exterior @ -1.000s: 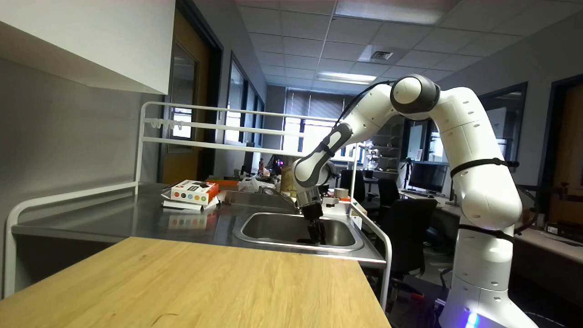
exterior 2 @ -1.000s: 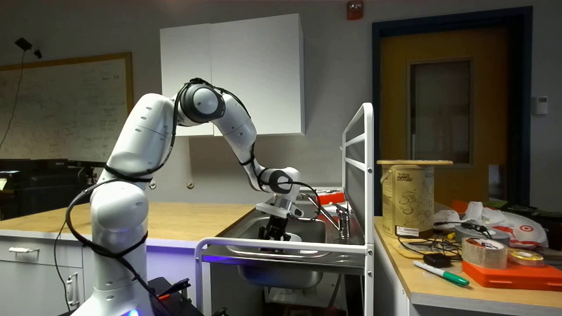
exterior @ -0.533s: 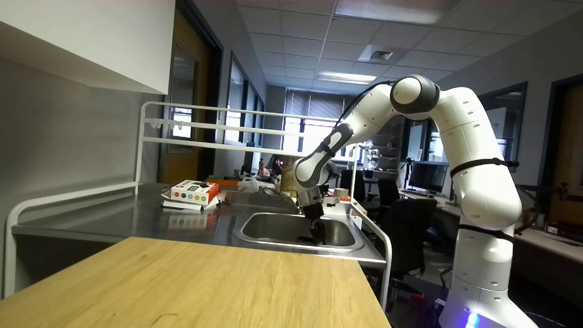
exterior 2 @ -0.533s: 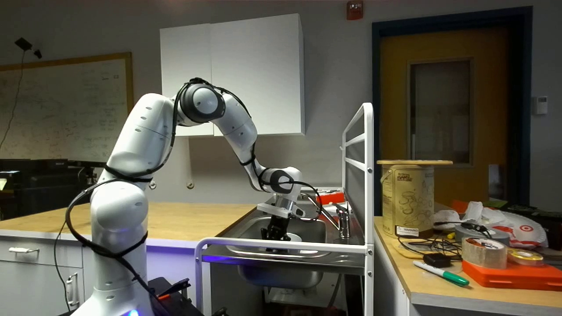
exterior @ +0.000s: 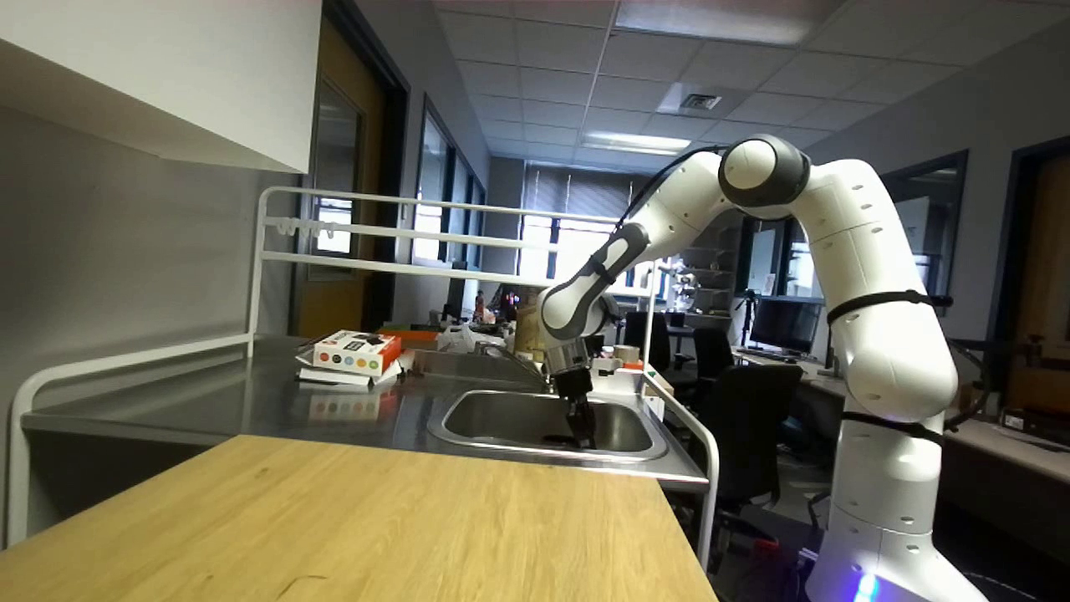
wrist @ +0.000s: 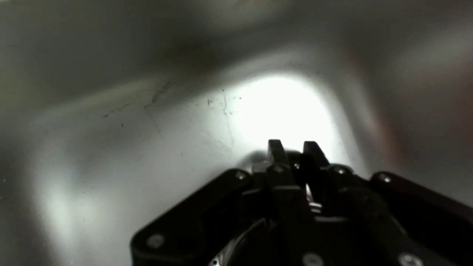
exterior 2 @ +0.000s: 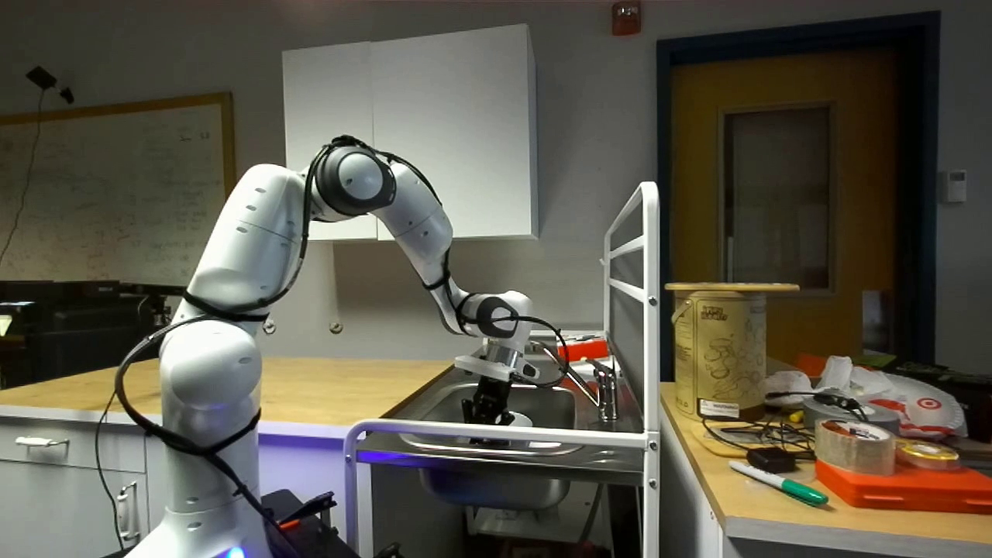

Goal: Take the brown mug out of the sink

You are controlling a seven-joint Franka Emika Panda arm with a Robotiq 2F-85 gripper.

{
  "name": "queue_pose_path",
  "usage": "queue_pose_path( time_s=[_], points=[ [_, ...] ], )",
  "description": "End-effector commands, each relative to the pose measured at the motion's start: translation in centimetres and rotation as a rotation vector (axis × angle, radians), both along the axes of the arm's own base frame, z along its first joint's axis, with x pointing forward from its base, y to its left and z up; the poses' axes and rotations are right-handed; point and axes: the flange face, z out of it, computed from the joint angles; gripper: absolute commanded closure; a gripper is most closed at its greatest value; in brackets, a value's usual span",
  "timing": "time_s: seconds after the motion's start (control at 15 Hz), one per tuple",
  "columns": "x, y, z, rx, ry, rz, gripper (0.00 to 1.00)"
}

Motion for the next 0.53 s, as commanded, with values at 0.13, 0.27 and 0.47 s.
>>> queue_pose_path(
  time_s=[0.13, 0.27, 0.47],
  points=[
    [-0.3, 1.5, 5.4, -0.029, -0.087, 0.029, 0.86],
    [-0.4, 2.2, 7.4, -0.032, -0.122, 0.038, 0.86],
    [-0.4, 3.1, 10.1, -0.034, -0.173, 0.055, 0.86]
  ],
)
